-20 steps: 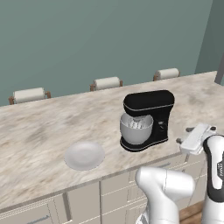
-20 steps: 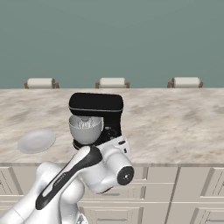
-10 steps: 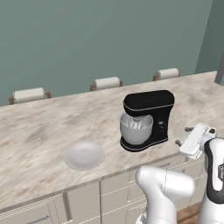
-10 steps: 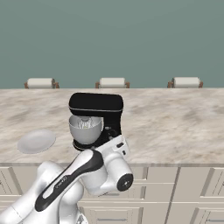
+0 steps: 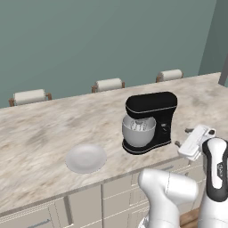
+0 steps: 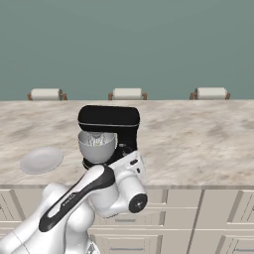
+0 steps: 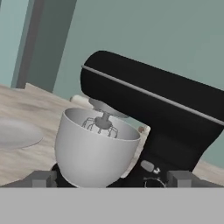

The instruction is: Add butter and sugar cubes to the stand mixer bowl and then turn on the stand mixer to begin making frosting.

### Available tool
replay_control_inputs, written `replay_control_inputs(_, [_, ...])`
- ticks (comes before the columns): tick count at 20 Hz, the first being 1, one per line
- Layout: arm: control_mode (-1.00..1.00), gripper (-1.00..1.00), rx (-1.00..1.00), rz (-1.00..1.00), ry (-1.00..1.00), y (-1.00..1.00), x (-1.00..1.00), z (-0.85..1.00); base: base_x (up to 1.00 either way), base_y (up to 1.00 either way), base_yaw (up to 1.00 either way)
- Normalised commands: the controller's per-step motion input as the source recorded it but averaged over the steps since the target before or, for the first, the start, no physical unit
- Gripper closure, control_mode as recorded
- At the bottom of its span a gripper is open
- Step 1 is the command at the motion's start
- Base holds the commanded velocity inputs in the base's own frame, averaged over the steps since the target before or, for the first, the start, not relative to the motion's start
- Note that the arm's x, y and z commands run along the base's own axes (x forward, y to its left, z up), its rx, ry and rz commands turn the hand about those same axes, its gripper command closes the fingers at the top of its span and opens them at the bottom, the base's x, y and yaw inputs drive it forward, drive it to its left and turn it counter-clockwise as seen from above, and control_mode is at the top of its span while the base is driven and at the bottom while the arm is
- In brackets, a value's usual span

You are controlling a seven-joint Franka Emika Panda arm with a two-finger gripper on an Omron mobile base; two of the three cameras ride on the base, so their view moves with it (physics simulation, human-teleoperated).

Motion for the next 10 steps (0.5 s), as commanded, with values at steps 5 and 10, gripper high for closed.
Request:
replay_control_inputs(5, [-1.0, -1.0, 0.0, 0.05, 0.0, 0.0, 0.28, 0.0, 0.0, 0.0, 0.0])
replay_control_inputs(10, [-1.0, -1.0, 0.0, 0.11, 0.0, -0.06, 0.13, 0.0, 0.0, 0.0, 0.0])
